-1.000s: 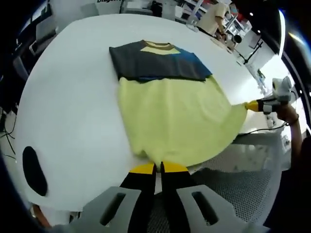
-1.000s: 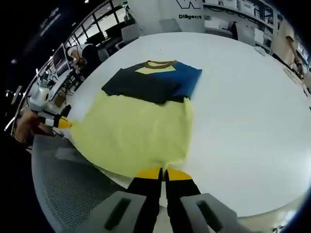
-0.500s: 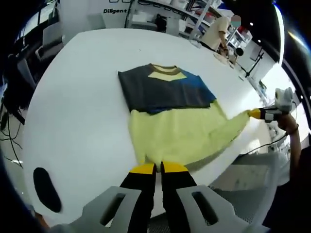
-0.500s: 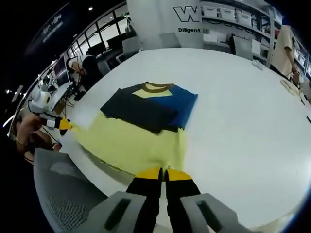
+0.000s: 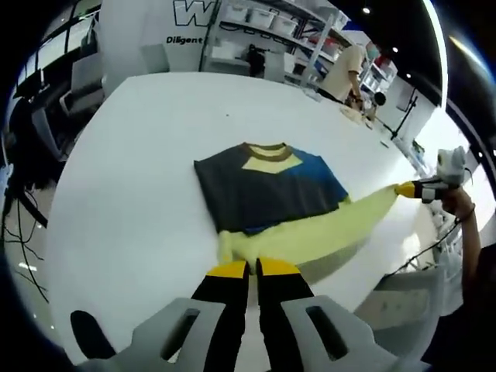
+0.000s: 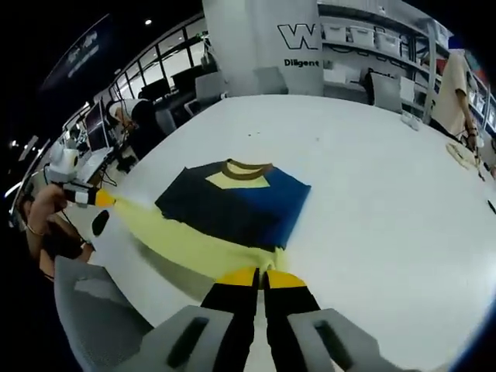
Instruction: Fold the garment on the visible template until the final outline fits inside the template.
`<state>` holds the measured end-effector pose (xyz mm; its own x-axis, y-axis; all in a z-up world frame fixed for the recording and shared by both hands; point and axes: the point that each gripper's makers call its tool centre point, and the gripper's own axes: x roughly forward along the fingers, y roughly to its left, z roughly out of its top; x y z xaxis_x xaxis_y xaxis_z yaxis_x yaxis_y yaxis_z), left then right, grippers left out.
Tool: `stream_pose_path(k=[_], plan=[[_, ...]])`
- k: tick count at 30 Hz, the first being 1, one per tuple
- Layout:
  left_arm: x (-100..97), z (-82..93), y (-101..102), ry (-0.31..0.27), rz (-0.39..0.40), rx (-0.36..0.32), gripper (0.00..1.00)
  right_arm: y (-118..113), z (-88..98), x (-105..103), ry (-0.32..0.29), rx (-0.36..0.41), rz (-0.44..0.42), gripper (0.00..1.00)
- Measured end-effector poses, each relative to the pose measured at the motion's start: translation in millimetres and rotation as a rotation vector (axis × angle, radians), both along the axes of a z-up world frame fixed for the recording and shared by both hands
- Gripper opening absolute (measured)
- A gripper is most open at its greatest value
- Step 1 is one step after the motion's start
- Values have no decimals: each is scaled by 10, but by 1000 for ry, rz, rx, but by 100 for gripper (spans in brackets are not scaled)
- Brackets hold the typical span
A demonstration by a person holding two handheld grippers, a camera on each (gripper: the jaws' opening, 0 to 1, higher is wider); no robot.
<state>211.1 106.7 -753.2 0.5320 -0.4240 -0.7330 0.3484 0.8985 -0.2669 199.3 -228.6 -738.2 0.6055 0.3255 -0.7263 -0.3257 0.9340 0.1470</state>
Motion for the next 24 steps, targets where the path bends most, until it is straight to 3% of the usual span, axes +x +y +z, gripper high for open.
stream_pose_path(k=[13,24], plan=[[583,234,-7,-108,11,32,2,-3,206,449,-67,1,-8,0],[1029,354,-6,-159,23,48,2,-1,386,877,-126,1,-15,0]])
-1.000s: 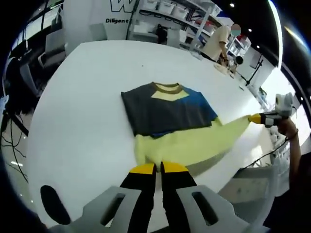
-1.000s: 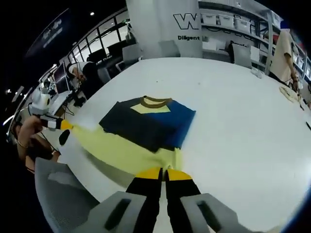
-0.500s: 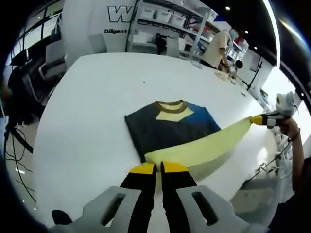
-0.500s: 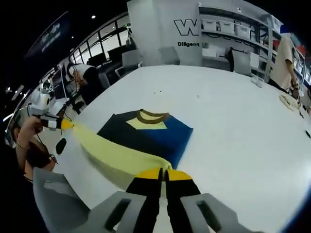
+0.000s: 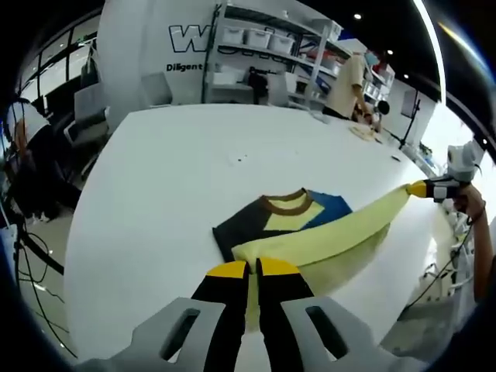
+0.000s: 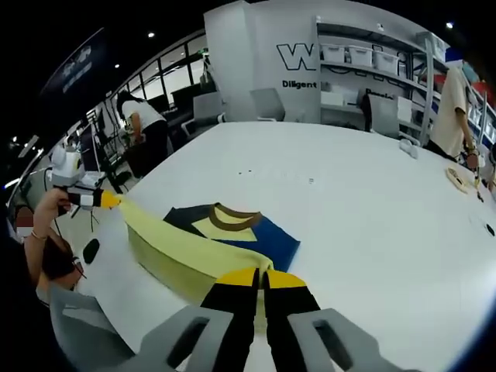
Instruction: Fold the garment on the visible template until the final outline fits inside the template.
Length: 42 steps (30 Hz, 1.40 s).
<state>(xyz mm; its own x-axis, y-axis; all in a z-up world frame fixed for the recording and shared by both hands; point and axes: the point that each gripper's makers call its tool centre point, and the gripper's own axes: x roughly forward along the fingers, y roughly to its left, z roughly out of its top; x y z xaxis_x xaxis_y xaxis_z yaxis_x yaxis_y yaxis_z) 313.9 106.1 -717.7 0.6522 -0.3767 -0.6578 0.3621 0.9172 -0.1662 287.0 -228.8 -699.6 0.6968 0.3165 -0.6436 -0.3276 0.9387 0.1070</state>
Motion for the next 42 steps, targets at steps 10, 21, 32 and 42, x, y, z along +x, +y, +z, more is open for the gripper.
stream_pose_path(k=[10,21,32,42], plan=[[449,-8,-27,-52,11,15,2,-64,8,363,-28,2,-61,0],[833,-226,-57,-28,55,27,2,-124,-191,735,-4,14,-108,0],[1097,-505,-42,11,83,23,2,-141,-463,1015,38,26,-134,0],[1216,-869,-26,111,129,-13,2,-144,-792,1258,81,3,-135,0]])
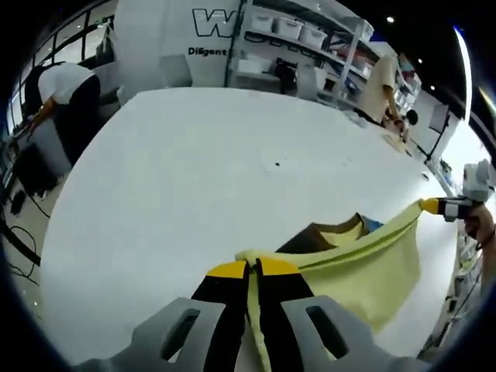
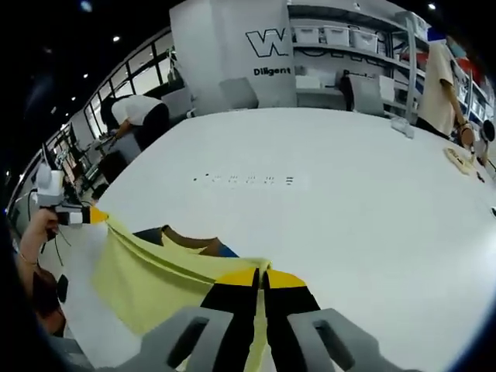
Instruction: Fold the garment on the visible template until the final outline fits inside the template.
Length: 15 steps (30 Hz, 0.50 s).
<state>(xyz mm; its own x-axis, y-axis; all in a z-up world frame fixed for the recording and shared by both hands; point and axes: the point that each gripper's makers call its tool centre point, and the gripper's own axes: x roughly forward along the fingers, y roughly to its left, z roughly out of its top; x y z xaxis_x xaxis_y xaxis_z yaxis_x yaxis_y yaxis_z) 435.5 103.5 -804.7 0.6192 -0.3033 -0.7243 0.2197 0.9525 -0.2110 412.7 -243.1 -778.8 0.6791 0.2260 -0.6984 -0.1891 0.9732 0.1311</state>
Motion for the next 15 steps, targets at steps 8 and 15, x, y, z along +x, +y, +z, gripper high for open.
stream_pose_path(k=[8,15], plan=[[74,-208,17,24,78,-8,2,-20,-256,95,38,4,-2,0],[114,-326,2,29,163,-52,2,-59,-440,125,50,34,-27,0]])
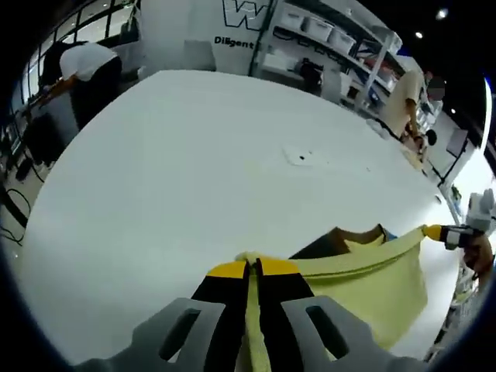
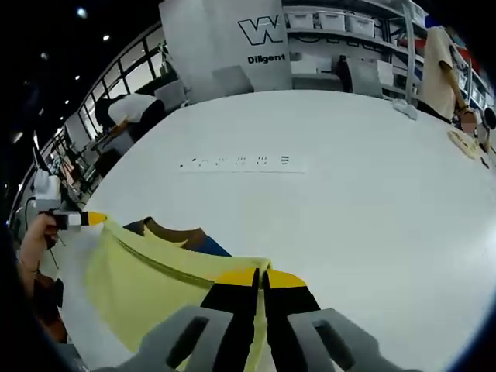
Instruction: Fold the garment on the visible template until the final outline fits inside the template.
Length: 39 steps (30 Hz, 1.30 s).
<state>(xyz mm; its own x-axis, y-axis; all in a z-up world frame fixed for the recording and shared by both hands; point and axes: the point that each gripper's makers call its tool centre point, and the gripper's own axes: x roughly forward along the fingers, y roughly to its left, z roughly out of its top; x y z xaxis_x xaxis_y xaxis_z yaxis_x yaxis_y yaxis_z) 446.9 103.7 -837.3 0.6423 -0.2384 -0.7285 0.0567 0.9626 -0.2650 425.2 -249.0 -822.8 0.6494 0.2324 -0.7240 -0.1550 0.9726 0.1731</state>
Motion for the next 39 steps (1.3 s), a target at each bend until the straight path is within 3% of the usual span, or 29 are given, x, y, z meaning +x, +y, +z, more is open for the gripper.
stream_pose_path(k=[3,8,18,20,24,27,31,35,39], plan=[[-4,-67,29,0,64,-42,2,5,-69,4,-8,1,9,0],[2,-127,21,-8,51,-34,2,0,-178,-14,-1,18,1,0],[18,-179,7,-31,13,-17,2,14,-271,-11,-16,-22,47,0],[18,-165,-9,-47,-52,31,2,34,-308,-46,8,-34,61,0],[19,-78,-36,-118,-206,142,5,50,-276,-48,-7,-54,77,0],[26,-28,-38,-162,-295,203,14,59,-230,-53,-31,-101,127,12],[30,89,-125,-240,-426,231,31,89,-170,-81,-48,-121,179,27],[-3,112,-134,-260,-521,283,33,95,-99,-71,-94,-175,261,33],[-35,49,-84,-264,-628,390,37,115,-58,-74,-156,-271,387,37]])
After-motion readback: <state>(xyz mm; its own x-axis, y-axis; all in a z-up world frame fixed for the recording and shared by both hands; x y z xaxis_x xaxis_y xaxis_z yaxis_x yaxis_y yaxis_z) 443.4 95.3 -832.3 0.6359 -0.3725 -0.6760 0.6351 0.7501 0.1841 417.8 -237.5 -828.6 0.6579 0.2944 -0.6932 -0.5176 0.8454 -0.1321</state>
